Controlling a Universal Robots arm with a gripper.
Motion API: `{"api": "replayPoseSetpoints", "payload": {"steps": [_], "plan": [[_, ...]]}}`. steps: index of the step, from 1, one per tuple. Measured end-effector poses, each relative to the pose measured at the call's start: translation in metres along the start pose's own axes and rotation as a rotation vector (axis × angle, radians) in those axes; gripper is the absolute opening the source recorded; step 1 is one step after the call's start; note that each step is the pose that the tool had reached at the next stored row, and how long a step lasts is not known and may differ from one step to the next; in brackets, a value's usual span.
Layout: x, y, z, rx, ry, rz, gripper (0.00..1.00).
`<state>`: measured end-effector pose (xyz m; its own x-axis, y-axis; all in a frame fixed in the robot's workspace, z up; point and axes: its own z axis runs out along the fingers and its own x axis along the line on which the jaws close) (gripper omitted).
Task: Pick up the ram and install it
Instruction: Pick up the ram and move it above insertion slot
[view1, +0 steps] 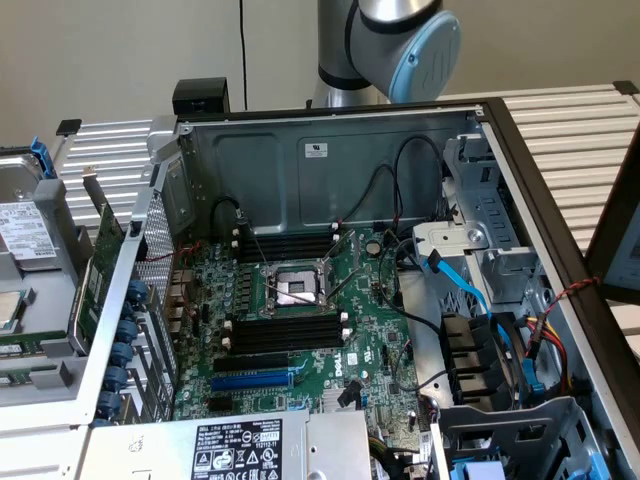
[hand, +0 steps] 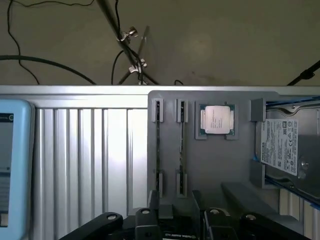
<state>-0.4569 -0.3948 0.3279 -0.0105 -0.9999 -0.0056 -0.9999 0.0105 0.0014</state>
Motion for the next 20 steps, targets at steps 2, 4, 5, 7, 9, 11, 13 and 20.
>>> {"api": "replayPoseSetpoints", "payload": {"steps": [2,4,5,7,9,11,13,20], "plan": [[-0.002,0.003,0.0037,-0.0002,0.0001,0.0,0.39],[-0.002,0.0064,0.0073,0.0,0.0001,0.0,0.39],[-0.002,0.0075,0.0092,0.0,0.0,0.0,0.39],[-0.002,0.0081,0.0129,0.0,0.0,0.0,0.39],[-0.002,0.0082,0.0164,0.0,0.0,0.0,0.39],[-0.002,0.0085,0.02,-0.0001,0.0001,0.0,0.39],[-0.002,0.0087,0.0237,0.0,0.0001,0.0,0.39],[-0.002,0.0089,0.0364,-0.0001,0.0,0.0,0.39]]}}
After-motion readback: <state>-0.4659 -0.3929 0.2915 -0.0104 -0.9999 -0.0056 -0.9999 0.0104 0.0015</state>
